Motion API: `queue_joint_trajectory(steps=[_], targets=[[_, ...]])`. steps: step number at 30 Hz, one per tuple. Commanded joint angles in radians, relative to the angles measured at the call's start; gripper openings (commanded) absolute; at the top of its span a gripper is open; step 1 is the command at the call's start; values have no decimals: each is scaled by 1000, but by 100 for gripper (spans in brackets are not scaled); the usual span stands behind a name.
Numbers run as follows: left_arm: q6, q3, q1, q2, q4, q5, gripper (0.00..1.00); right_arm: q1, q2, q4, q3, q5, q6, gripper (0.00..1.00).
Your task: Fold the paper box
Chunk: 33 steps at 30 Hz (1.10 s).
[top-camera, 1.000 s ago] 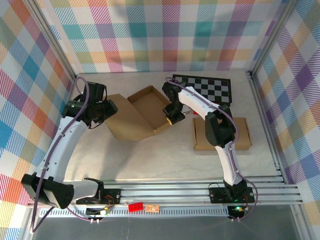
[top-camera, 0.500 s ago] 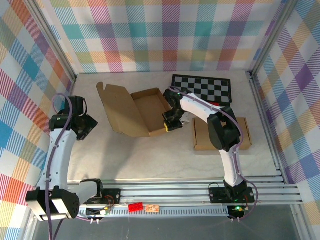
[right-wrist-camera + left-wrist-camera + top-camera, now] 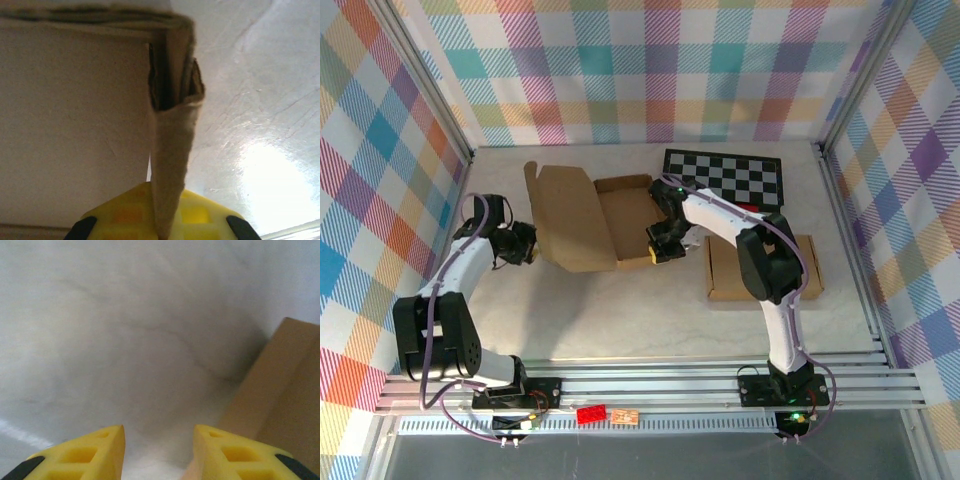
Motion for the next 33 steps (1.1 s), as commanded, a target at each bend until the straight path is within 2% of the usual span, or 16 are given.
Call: queue_joint_trajectory(steps=[1, 7, 14, 17, 22, 25, 29, 33], targets=[[-12, 48, 10, 25, 95, 117, 39, 44, -54, 30, -19, -70, 45, 9], [-8, 78, 4, 21, 111, 143, 39, 60, -53, 17, -13, -63, 38, 17], [-13, 128, -23, 20, 98, 173, 39, 58, -56, 14, 8, -65, -37, 42], [-20, 146, -40, 32, 100, 193, 39, 57, -71, -38, 80, -8, -125, 51], [-26, 183, -74, 47, 93, 183, 39, 52, -108, -77, 207, 106, -352, 54], [-26, 208, -89, 52, 83, 174, 39, 54, -119, -28, 291, 143, -588, 54], [-10, 254, -111, 79, 55, 172, 39, 58, -135, 111, 375, 38, -889, 53], [-9, 281, -129, 98, 50, 167, 39, 62, -66, 102, 555, -119, -1043, 54]])
